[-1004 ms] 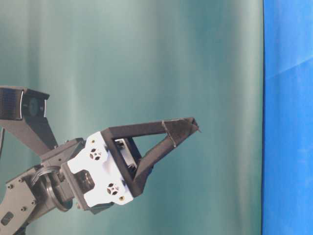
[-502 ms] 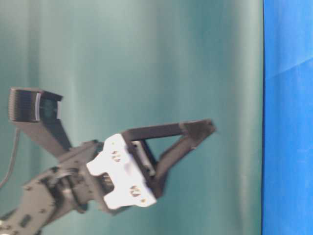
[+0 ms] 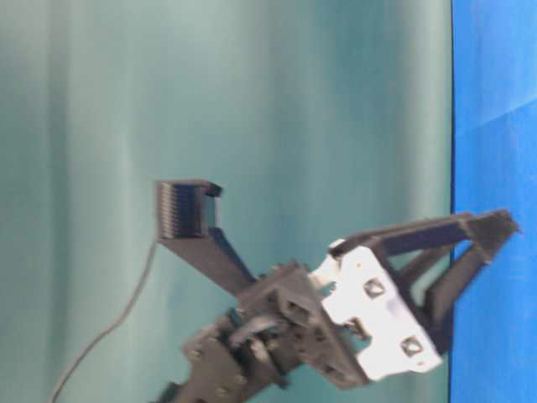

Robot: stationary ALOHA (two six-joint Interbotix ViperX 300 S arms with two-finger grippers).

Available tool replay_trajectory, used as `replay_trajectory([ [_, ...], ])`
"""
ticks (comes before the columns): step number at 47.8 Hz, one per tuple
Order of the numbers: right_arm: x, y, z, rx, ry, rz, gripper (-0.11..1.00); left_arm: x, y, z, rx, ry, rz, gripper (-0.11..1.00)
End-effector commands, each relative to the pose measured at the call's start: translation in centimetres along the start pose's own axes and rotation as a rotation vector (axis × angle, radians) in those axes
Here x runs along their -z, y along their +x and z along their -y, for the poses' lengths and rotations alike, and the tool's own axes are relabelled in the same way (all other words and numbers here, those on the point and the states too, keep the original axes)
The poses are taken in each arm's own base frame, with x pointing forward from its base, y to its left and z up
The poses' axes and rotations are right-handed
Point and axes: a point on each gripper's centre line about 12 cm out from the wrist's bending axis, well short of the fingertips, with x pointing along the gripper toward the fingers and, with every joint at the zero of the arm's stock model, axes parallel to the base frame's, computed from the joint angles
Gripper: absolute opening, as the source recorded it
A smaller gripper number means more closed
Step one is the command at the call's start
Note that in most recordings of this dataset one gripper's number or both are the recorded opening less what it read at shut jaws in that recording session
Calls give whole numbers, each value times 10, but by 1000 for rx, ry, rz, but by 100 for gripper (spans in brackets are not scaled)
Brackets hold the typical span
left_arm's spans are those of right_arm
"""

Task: Handover the blue block to the right arm after grasping it with the left arm, then place it in the designated position.
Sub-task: 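Lower the left gripper over the blue cube, aligning fingers around it, then close the left gripper on the blue cube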

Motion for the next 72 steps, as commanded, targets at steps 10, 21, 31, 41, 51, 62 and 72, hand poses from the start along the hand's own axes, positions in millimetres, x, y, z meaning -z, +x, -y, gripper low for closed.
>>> replay_trajectory([
  [10, -6, 6, 0, 2, 0, 23, 96, 19, 27, -8, -11, -12, 3, 92],
  [21, -5, 6, 0, 2, 0, 20, 96, 33, 46, -8, -11, -12, -20, 92],
  [31, -6, 6, 0, 1, -3, 23, 96, 39, 52, -8, -10, -14, -31, 92],
  [41, -5, 6, 0, 1, -3, 20, 96, 38, 52, -8, -11, -12, -26, 92],
  [51, -5, 6, 0, 1, -2, 20, 96, 38, 52, -8, -11, -3, -26, 90],
  [62, -5, 6, 0, 1, -2, 17, 96, 42, 51, -7, -10, -10, -40, 48],
  [72, -5, 6, 0, 1, -2, 15, 96, 43, 51, -7, -10, -11, -41, 49],
])
